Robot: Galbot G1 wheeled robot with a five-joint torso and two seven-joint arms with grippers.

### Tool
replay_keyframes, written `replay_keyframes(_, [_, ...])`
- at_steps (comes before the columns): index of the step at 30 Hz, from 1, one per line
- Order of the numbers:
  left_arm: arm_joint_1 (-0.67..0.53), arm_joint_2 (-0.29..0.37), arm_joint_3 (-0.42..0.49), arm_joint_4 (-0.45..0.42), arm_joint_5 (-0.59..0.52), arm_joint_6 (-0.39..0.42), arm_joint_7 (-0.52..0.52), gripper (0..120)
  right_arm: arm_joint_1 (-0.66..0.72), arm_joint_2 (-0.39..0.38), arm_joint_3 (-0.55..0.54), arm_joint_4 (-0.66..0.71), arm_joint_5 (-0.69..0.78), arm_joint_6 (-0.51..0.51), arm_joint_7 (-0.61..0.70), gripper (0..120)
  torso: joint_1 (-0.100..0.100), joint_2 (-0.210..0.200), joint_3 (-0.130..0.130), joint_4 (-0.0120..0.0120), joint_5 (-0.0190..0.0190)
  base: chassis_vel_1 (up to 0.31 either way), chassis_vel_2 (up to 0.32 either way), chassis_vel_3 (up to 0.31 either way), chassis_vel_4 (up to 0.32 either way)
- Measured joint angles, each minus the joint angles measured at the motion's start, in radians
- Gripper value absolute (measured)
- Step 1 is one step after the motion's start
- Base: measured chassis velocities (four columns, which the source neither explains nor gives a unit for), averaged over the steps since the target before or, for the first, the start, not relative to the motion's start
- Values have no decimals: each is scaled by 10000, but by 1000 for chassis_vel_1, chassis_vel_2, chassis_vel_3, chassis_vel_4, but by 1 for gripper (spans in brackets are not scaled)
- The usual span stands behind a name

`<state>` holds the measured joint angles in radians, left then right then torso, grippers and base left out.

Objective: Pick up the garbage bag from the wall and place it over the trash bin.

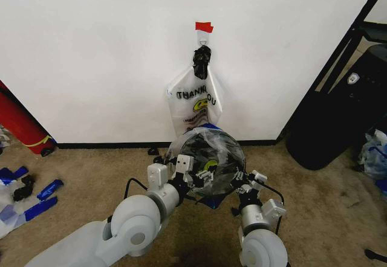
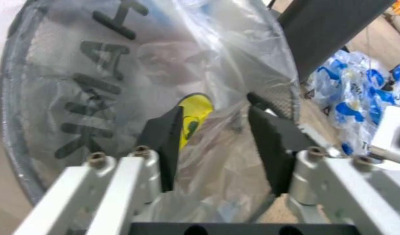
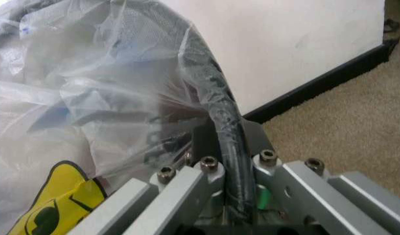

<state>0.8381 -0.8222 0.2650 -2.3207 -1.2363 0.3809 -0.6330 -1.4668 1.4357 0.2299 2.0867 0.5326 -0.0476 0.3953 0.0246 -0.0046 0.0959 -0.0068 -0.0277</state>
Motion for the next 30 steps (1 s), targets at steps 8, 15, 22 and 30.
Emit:
replay_keyframes(8, [-308,-227,431,262,-62,39,-37,4,-95,39,2,78,-54,-3,1,0,0,0,0,-1,-1,0,0,0,0])
replay_keyframes(15, [-645,-620,651,776,-285,444,-566,0,-150,132,26,82,-243,1,-5,0,0,0,0,0,-1,0,0,0,0])
replay_keyframes(22, [-1000,-1434,1078,1413,-35,360,-912,0,-197,244,17,16,-422,20,-32,0,0,0,0,-1,1,0,0,0,0])
replay_keyframes(30, [-1104,-2144,1322,2366,622,553,-1580,0,-279,231,29,92,-434,47,-51,0,0,0,0,0,-1,0,0,0,0])
